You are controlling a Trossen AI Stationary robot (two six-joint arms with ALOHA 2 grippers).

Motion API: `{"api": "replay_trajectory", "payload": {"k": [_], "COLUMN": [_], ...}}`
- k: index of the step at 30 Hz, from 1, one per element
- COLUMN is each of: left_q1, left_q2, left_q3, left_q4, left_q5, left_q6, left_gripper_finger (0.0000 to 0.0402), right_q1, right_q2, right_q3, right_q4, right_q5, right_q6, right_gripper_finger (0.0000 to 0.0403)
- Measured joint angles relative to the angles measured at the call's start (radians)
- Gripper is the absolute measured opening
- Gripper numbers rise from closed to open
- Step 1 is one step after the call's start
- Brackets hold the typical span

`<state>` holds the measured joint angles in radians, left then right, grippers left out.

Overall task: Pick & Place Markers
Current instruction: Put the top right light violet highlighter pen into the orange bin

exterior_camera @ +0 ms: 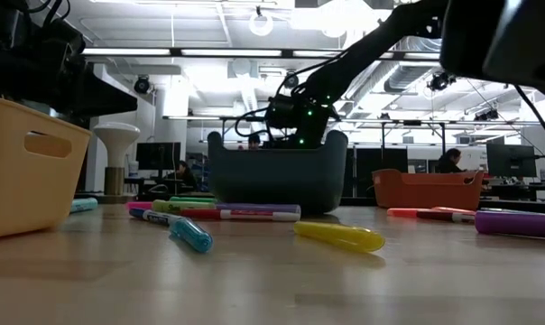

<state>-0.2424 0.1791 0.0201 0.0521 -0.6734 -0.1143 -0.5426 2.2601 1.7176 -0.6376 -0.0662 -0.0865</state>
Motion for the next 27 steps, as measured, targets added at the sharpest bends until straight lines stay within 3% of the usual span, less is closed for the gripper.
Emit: {"api": "replay_trajectory", "payload": {"k": [15,27], "left_q1": [0.0,0.0], "left_q2": [0.0,0.0], "left_q3": [0.0,0.0], "left_q4": [-0.001,-0.001], "left_q5": [0.001,0.0], "left_q6": [0.0,0.0], "left_gripper_finger": [0.0127,0.0127], "right_q1": [0.0,-0.001], "right_q2": [0.0,-0.008], "right_q3": [0.001,0.016], "right_q4": [-0.002,-0.055], "right_q5": [-0.001,-0.003], "right_q6": [0.01,0.007], "right_gripper_finger": [0.0055,0.0049]}}
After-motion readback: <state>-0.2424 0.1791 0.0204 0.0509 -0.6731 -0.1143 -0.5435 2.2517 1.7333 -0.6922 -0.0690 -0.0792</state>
